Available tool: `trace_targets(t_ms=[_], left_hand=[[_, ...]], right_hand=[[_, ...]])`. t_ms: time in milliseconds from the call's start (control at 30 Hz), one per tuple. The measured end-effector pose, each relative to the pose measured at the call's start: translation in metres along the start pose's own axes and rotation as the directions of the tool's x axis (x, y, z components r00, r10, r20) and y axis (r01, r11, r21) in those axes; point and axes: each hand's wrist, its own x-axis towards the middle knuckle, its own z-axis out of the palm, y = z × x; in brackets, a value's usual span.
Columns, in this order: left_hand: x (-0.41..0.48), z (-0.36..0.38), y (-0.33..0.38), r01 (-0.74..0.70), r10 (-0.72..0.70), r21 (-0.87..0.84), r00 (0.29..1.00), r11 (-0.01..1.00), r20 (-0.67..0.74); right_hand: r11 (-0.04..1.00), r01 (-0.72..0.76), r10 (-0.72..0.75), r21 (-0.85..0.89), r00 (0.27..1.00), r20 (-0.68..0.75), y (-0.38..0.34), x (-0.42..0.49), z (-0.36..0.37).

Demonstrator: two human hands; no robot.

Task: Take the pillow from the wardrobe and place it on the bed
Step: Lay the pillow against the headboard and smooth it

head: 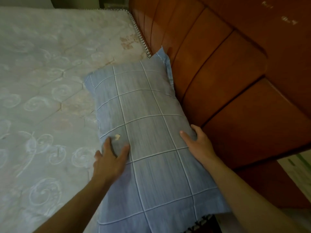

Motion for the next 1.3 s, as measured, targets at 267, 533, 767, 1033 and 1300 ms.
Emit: trace_targets(t_ms=[267, 533, 767, 1033, 1300], left_hand=[[0.003, -0.013, 0.048, -0.219, 0.244, 0.193, 0.962, 0.957, -0.121], [0.041, -0.012, 0.088, -0.302, 0.318, 0.241, 0.947, 0.922, -0.033], [0.071, -0.003, 0.108, -0.375, 0.411, 0.298, 0.909, 0.878, -0.067], [0.095, 0.012, 0.145, -0.392, 0.452, 0.390, 0.889, 0.833, -0.073], [0.123, 0.026, 0.164, -0.328, 0.376, 0.452, 0.927, 0.829, -0.017]], right_hand=[[0.996, 0.092, -0.093, -0.007, 0.995, -0.021, -0.014, 0.012, -0.005], [0.993, 0.106, -0.108, -0.051, 0.994, -0.032, -0.039, 0.047, 0.005], [0.994, 0.101, -0.102, -0.032, 0.994, -0.045, -0.054, 0.083, 0.017], [1.000, 0.006, -0.007, 0.009, 1.000, 0.030, -0.056, 0.125, 0.021], [0.980, -0.200, 0.199, -0.005, 0.969, 0.146, -0.048, 0.159, 0.032]])
